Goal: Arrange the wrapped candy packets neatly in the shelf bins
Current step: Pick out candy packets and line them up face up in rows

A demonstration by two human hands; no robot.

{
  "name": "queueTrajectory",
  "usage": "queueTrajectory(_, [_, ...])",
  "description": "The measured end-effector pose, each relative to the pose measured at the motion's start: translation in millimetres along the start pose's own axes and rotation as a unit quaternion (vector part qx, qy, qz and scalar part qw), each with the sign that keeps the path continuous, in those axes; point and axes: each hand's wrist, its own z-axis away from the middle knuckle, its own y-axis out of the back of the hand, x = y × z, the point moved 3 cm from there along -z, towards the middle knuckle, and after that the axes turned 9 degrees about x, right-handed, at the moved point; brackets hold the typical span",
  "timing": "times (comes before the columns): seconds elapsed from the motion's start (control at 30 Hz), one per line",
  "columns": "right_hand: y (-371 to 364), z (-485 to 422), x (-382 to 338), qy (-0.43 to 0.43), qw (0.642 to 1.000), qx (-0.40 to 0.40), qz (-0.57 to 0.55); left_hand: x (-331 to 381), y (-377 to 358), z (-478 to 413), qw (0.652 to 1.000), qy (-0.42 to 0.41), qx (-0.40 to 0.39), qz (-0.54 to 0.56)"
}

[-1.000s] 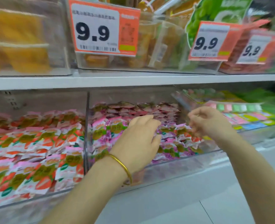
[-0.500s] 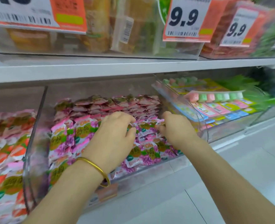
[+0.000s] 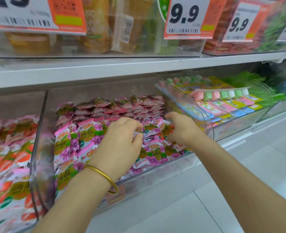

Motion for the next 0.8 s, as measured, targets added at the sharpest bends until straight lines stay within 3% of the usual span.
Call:
queueTrajectory(0.2, [5.4,-0.1,4.0,-0.022,0.995,0.061,-0.071,3.8,0.6,-3.5,1.0,0.014,0.009,0.018])
queueTrajectory(0.3, [21.0,6.6,-2.1,0.023,0.979,0.193,-0.064,6.9,1.6,-4.7,0.998,0.036,0.02,0.048])
queueTrajectory(0.37, [33.5,16.3,-10.4,0.042,0.957,0.244,-0.149,9.5,2.0,-6.2,0.992,0.071,0.025,0.1])
queueTrajectory(0.47, [40.3,33.3,-30.0,0.02,0.883,0.099,-0.458,15.3,-0.3,-6.9,0.948,0.16,-0.006,0.274])
queueTrajectory(0.5, [38.5,38.0,-36.3,0.029,0.862,0.048,-0.504,17.1,-1.3,-6.9,0.929,0.177,-0.019,0.325])
queueTrajectory(0.67, [42.3,37.1,-35.3,0.037,0.84,-0.069,-0.538,15.3,-4.2,-8.1,0.882,0.254,-0.009,0.396])
queueTrajectory(0.8, [62.2,29.1,-9.0,0.008,0.885,0.012,-0.466,6.6,-4.6,-9.9,0.871,0.286,0.003,0.4])
